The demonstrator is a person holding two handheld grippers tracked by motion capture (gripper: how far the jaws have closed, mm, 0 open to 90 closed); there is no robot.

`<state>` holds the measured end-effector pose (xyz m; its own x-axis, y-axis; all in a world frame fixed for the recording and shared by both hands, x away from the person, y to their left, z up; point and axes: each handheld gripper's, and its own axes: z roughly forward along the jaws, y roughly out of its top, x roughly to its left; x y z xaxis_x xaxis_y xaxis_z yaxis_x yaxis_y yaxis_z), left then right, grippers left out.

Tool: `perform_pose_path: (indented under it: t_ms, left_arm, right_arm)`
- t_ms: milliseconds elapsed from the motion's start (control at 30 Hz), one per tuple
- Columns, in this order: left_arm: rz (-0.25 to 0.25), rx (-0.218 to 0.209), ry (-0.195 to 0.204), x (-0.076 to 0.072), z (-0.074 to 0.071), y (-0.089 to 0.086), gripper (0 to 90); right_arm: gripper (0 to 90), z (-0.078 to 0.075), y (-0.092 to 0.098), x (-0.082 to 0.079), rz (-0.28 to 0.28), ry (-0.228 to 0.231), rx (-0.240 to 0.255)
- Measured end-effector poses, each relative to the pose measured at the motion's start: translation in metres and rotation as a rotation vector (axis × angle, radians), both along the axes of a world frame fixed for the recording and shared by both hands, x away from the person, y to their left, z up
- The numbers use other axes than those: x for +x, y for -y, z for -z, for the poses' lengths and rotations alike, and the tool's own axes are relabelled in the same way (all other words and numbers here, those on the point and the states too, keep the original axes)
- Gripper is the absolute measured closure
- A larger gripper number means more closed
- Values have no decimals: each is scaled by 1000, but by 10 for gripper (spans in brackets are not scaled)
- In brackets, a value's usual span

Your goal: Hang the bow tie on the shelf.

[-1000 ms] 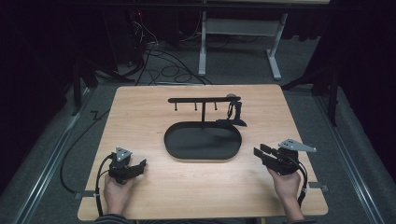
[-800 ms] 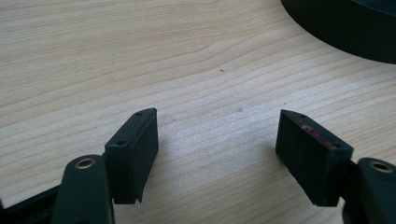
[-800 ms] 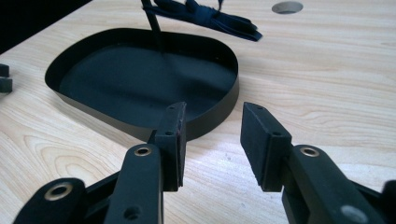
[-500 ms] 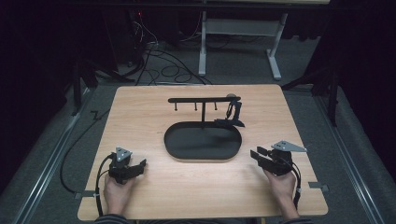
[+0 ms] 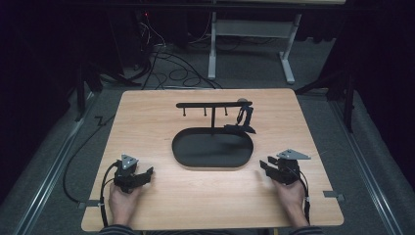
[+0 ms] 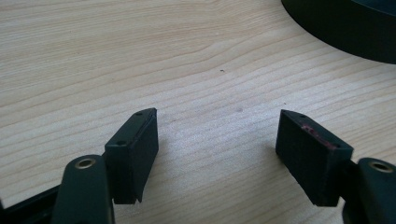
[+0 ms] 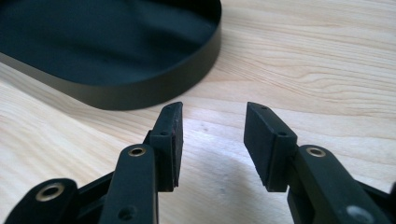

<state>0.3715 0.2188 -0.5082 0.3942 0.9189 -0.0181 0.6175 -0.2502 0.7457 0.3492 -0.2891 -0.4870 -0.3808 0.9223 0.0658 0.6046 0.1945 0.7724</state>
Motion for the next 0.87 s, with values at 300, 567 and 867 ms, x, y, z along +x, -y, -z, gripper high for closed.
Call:
perform_pose_path:
  t_ms: [300,567,867]
  left_arm:
    - [0,-1,0,0,0,0,304]
    - [0,0,0,0,0,0,304]
    - [0,-3,-1,0,0,0,304]
  right_arm:
    - [583,9,-10,6,1,2,-92]
    - [540,15,-12,8,2,-23,-97]
    - [505,15,-12,9,-8,-26,-95]
